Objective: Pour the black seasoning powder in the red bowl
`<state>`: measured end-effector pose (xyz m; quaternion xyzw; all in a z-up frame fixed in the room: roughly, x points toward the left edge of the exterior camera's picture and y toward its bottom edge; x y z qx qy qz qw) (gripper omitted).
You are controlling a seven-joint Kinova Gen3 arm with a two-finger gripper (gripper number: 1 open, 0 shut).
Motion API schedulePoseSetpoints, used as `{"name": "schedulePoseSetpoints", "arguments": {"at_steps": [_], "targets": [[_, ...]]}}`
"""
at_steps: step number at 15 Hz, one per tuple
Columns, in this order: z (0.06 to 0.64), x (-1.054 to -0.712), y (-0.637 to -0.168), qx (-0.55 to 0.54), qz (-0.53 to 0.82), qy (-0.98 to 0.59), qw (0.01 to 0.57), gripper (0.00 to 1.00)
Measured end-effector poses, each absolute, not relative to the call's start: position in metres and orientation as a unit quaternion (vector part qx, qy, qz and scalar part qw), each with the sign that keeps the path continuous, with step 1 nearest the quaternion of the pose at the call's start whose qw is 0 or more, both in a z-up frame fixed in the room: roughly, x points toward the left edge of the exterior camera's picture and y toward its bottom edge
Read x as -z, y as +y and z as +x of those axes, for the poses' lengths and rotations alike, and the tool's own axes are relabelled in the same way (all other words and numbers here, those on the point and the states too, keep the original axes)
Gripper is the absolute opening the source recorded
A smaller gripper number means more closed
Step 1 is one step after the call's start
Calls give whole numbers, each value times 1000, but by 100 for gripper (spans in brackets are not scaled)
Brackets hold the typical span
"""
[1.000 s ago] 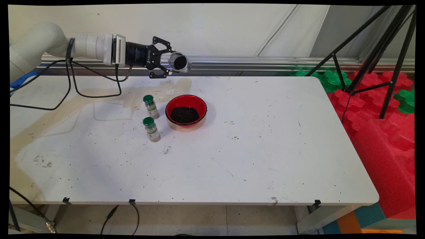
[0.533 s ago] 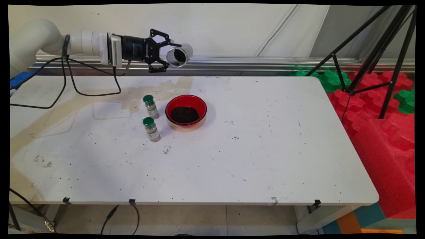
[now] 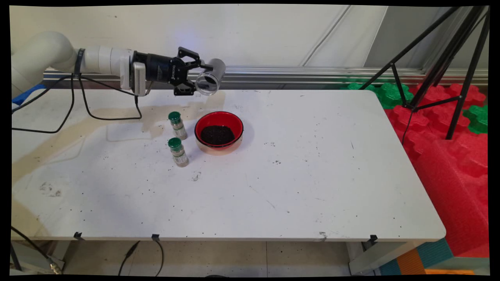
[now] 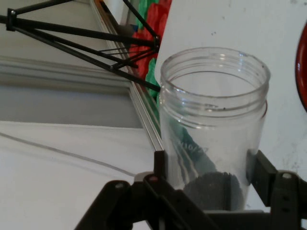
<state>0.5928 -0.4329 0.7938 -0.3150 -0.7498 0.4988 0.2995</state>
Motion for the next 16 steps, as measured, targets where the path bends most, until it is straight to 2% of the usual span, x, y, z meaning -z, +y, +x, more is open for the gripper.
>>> {"name": "schedulePoseSetpoints", "arguments": {"at_steps": [16], "targets": [[585, -767, -422, -532, -428, -703, 199, 0]]}}
